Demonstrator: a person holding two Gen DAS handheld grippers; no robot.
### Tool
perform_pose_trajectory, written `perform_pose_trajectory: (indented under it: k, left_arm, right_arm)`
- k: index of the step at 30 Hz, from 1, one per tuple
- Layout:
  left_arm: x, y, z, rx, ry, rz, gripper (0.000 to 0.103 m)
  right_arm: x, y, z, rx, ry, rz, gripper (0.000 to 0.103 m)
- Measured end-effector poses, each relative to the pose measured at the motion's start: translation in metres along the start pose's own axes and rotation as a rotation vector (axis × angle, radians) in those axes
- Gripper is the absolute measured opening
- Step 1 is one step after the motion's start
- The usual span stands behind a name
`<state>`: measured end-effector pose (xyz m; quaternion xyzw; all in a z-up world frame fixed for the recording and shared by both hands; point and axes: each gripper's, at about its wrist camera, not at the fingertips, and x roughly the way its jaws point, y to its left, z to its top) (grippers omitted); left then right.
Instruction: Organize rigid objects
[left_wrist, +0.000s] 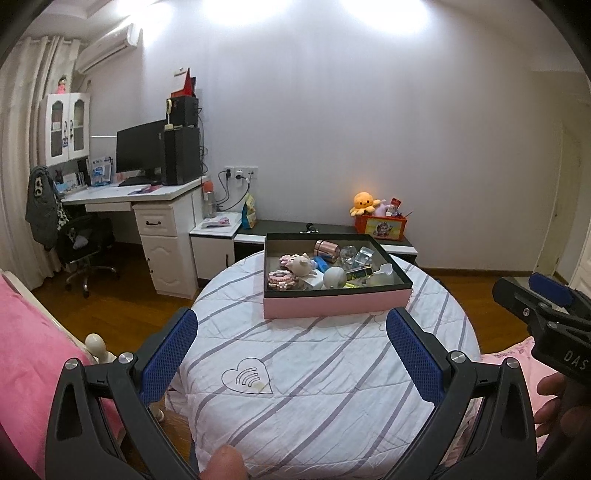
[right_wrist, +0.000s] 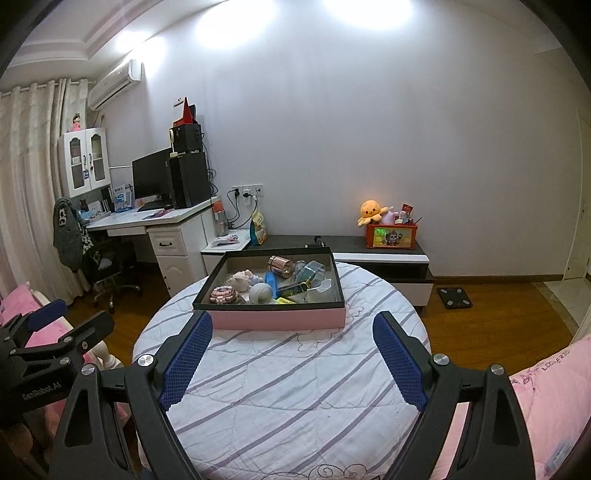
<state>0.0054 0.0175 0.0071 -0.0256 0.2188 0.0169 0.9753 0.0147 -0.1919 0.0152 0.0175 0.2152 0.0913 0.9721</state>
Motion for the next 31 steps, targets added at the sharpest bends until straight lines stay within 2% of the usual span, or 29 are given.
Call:
perform_pose_trajectory:
  k: [6,13,31]
  left_arm:
    - [-0.001,-0.007,-0.002,0.029,-0.012,0.029,0.103]
    - [0.001,-0.006,-0.003,0.013,-0.007,-0.002,0.103]
    - [-0.001,0.001,-0.003,-0.018,-0.019,0.002,0.103]
  right_arm:
    - [0.002,-0.002,0.000,0.008,0.000,-0.003,0.090]
    - [0.003,-0.003,-0.002,0.010,0.003,-0.007,0.090]
    - [0.011,-0.005,-0.005,0.011,0.019,-0.005,0.090]
